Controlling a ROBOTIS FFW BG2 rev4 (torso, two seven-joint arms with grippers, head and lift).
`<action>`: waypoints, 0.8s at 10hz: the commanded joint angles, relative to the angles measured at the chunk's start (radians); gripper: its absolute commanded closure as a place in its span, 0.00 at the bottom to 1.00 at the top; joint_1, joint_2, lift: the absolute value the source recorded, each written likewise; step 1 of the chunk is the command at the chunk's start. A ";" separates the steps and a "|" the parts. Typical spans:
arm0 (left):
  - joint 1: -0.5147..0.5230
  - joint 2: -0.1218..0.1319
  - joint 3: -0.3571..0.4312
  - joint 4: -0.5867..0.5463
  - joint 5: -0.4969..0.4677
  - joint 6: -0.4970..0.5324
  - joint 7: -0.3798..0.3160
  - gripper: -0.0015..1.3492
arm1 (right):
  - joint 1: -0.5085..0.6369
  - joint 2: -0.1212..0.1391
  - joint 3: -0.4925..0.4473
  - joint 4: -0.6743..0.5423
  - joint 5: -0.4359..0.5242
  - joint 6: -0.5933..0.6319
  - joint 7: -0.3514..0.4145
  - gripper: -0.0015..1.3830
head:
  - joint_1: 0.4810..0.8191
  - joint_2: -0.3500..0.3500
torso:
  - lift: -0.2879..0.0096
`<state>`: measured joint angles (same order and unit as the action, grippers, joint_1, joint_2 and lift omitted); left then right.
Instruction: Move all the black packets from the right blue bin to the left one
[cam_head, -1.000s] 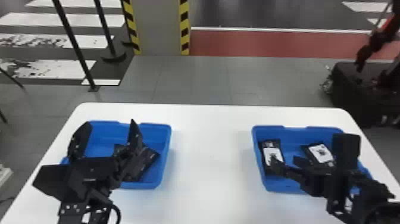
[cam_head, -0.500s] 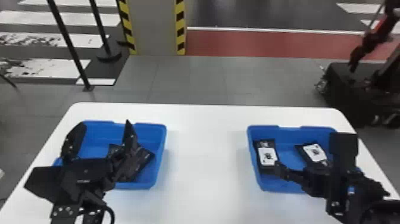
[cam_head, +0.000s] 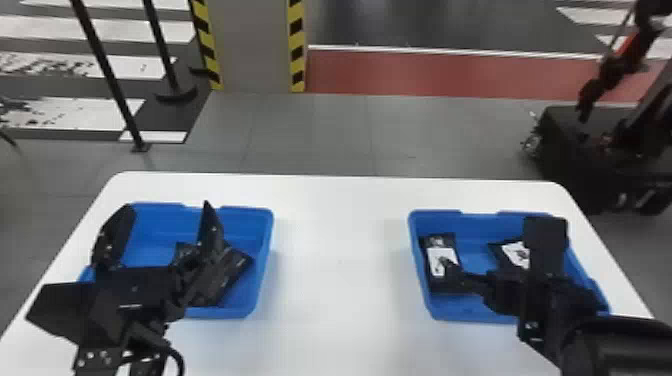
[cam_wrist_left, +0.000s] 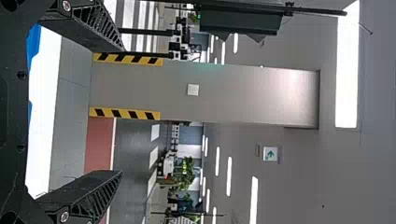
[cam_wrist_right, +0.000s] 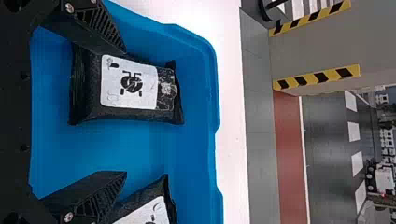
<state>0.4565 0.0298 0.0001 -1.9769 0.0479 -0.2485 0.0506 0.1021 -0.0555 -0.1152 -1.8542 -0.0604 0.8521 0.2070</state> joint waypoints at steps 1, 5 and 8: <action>0.002 0.007 0.000 0.000 0.003 -0.009 0.000 0.07 | -0.029 0.010 0.008 0.064 0.002 -0.020 -0.001 0.07 | 0.63 0.48 | 0.60; 0.000 0.013 -0.009 0.000 0.010 -0.014 0.000 0.07 | -0.100 0.017 0.049 0.209 -0.009 -0.067 -0.006 0.08 | 0.63 0.52 | 0.60; 0.000 0.013 -0.011 0.000 0.010 -0.014 0.000 0.07 | -0.114 0.019 0.075 0.228 0.002 -0.025 -0.012 0.19 | 0.63 0.53 | 0.60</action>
<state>0.4572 0.0430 -0.0108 -1.9769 0.0583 -0.2625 0.0506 -0.0085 -0.0373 -0.0454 -1.6325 -0.0588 0.8233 0.1944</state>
